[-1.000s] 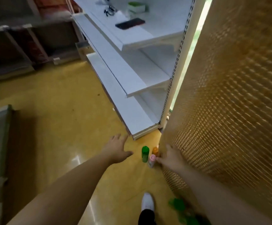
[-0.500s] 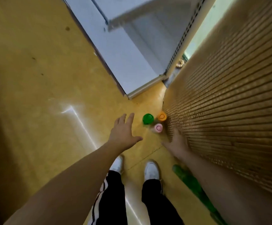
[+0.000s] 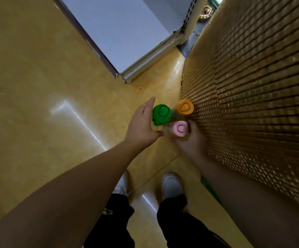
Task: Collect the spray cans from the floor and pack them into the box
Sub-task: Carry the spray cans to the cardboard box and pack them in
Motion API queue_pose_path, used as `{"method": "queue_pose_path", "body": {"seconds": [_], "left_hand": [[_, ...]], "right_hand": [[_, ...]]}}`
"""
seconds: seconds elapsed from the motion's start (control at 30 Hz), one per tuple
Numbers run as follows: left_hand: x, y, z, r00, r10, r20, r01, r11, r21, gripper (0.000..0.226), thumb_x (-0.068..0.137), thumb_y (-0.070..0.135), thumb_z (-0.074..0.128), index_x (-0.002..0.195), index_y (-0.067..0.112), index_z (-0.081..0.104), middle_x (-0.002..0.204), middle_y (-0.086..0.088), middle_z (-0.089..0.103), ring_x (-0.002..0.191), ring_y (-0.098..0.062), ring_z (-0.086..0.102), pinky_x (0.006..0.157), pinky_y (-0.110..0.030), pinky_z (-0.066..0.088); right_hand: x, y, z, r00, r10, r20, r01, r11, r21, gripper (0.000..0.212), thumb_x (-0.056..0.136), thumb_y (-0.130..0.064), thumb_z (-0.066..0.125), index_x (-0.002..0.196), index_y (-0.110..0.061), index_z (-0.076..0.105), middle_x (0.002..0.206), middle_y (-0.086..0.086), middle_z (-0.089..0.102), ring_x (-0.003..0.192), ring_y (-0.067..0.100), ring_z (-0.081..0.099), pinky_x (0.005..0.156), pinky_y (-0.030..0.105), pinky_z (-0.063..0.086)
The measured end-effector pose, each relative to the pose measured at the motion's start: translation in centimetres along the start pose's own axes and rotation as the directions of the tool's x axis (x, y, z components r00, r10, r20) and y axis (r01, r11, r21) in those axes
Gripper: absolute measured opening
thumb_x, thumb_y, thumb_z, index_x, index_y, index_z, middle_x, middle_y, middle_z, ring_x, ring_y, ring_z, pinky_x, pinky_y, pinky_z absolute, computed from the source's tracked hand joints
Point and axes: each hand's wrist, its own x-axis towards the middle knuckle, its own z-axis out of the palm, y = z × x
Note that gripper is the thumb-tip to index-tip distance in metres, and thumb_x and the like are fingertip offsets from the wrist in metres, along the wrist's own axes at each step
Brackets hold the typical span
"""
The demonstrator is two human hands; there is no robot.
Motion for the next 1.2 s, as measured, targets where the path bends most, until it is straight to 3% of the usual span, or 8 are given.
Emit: {"method": "queue_pose_path", "body": {"seconds": [0.1, 0.23, 0.33, 0.47, 0.6, 0.93, 1.2], "left_hand": [[1.0, -0.6, 1.2, 0.998, 0.04, -0.042, -0.042, 0.998, -0.051, 0.108, 0.071, 0.023, 0.089, 0.158, 0.026, 0.025, 0.155, -0.002, 0.043, 0.14, -0.022, 0.04, 0.105, -0.027, 0.035], [1.7, -0.8, 1.9, 0.99, 0.091, -0.106, -0.102, 0.99, -0.098, 0.081, 0.071, 0.019, 0.087, 0.141, 0.018, 0.048, 0.133, -0.003, 0.062, 0.12, -0.026, 0.058, 0.085, -0.022, 0.039], [1.8, -0.8, 2.0, 0.988, 0.105, -0.117, -0.116, 0.989, -0.096, 0.072, 0.068, 0.022, 0.089, 0.13, 0.016, 0.054, 0.119, -0.003, 0.066, 0.107, -0.025, 0.061, 0.077, -0.025, 0.042], [0.4, -1.0, 1.4, 0.989, 0.054, -0.135, -0.067, 0.993, -0.094, 0.075, 0.068, 0.021, 0.089, 0.133, 0.016, 0.051, 0.119, -0.005, 0.067, 0.107, -0.027, 0.062, 0.077, -0.025, 0.041], [-2.6, 0.0, -1.2, 0.989, 0.018, -0.144, -0.033, 0.995, -0.099, 0.076, 0.07, 0.021, 0.089, 0.135, 0.016, 0.051, 0.119, -0.005, 0.068, 0.106, -0.028, 0.063, 0.077, -0.027, 0.044], [-10.7, 8.8, -13.8, 0.978, 0.149, -0.145, -0.155, 0.987, -0.033, 0.079, 0.069, 0.026, 0.09, 0.136, 0.018, 0.05, 0.12, -0.004, 0.068, 0.107, -0.026, 0.064, 0.083, -0.033, 0.051], [-18.8, 16.0, -21.1, 0.932, 0.339, -0.128, -0.34, 0.94, 0.019, 0.079, 0.069, 0.029, 0.09, 0.137, 0.021, 0.052, 0.12, 0.0, 0.069, 0.11, -0.023, 0.064, 0.088, -0.035, 0.054]], "right_hand": [[0.9, 0.7, 1.6, 0.996, -0.045, -0.072, 0.047, 0.999, 0.026, 0.063, 0.058, -0.038, 0.094, 0.111, -0.02, 0.065, 0.108, 0.002, 0.073, 0.1, 0.031, 0.066, 0.08, 0.037, 0.048], [1.1, 0.7, 2.9, 0.987, -0.047, -0.151, 0.063, 0.993, 0.102, 0.053, 0.06, -0.038, 0.092, 0.102, -0.02, 0.065, 0.098, -0.002, 0.073, 0.093, 0.029, 0.066, 0.079, 0.038, 0.051], [1.0, 1.1, 3.3, 0.978, -0.055, -0.2, 0.079, 0.99, 0.116, 0.048, 0.061, -0.037, 0.091, 0.098, -0.019, 0.065, 0.093, 0.0, 0.073, 0.086, 0.028, 0.067, 0.075, 0.036, 0.051], [-0.5, 0.6, 2.4, 0.971, -0.067, -0.232, 0.091, 0.991, 0.097, 0.044, 0.061, -0.032, 0.092, 0.095, -0.018, 0.067, 0.089, 0.0, 0.072, 0.081, 0.024, 0.065, 0.067, 0.022, 0.032], [-3.8, -1.1, -0.2, 0.974, -0.026, -0.224, 0.049, 0.994, 0.099, 0.043, 0.062, -0.03, 0.09, 0.096, -0.018, 0.066, 0.085, -0.004, 0.066, 0.078, 0.02, 0.058, 0.067, 0.023, 0.031], [-15.2, -9.8, -10.9, 0.955, 0.015, -0.297, 0.038, 0.985, 0.171, 0.049, 0.062, -0.034, 0.091, 0.1, -0.018, 0.066, 0.09, -0.002, 0.067, 0.085, 0.021, 0.061, 0.071, 0.026, 0.038], [-25.2, -13.5, -18.5, 0.899, 0.018, -0.437, 0.077, 0.977, 0.197, 0.052, 0.061, -0.041, 0.086, 0.106, -0.021, 0.068, 0.094, 0.001, 0.07, 0.089, 0.025, 0.066, 0.08, 0.041, 0.056]]}}
